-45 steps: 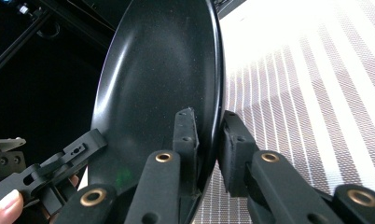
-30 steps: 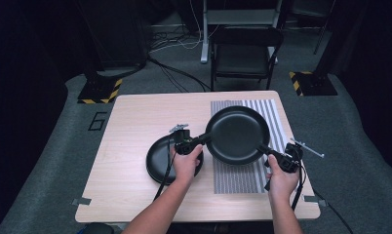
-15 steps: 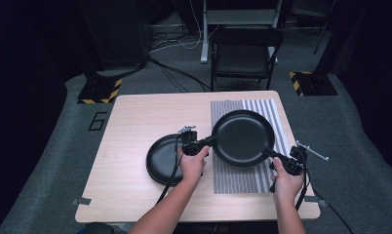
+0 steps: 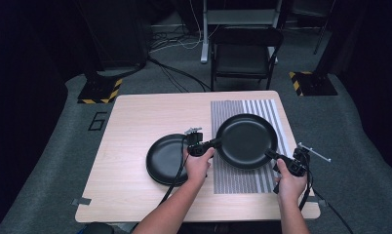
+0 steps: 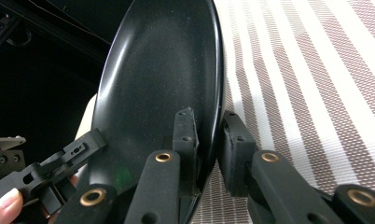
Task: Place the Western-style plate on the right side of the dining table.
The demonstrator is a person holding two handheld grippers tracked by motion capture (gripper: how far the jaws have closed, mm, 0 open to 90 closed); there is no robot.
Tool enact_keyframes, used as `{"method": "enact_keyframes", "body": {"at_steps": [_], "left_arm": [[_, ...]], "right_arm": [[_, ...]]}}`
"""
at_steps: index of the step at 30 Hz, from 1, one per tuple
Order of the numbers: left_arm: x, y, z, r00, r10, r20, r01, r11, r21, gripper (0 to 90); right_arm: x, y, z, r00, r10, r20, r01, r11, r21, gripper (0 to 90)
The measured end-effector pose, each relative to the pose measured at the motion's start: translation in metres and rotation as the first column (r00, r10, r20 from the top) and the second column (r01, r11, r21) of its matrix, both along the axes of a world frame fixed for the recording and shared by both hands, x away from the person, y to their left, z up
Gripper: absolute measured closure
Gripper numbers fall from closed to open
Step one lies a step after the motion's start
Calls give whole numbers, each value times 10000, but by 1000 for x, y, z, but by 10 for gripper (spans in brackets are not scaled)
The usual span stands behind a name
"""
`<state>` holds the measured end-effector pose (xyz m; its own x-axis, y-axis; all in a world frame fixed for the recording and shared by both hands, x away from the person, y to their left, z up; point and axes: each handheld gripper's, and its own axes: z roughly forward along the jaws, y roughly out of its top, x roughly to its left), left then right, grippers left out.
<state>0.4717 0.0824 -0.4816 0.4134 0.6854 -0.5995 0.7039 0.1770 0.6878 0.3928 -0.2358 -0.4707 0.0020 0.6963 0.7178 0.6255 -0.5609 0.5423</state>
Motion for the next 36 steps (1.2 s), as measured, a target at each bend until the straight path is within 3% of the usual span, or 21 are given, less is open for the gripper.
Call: {"method": "enact_keyframes", "body": {"at_steps": [20, 29, 36], "left_arm": [[14, -12, -10, 9994, 221, -270, -216, 9996, 187, 761], [22, -19, -15, 9987, 262, -439, -239, 9983, 529, 759], [28, -23, -17, 9973, 402, -620, -371, 9981, 492, 760]], "right_arm": [[14, -10, -15, 9999, -49, -147, 52, 9998, 165, 783], [23, -17, -28, 9985, -5, -556, 34, 9987, 512, 781], [30, -20, -33, 9981, -39, -615, 75, 9983, 581, 782]]}}
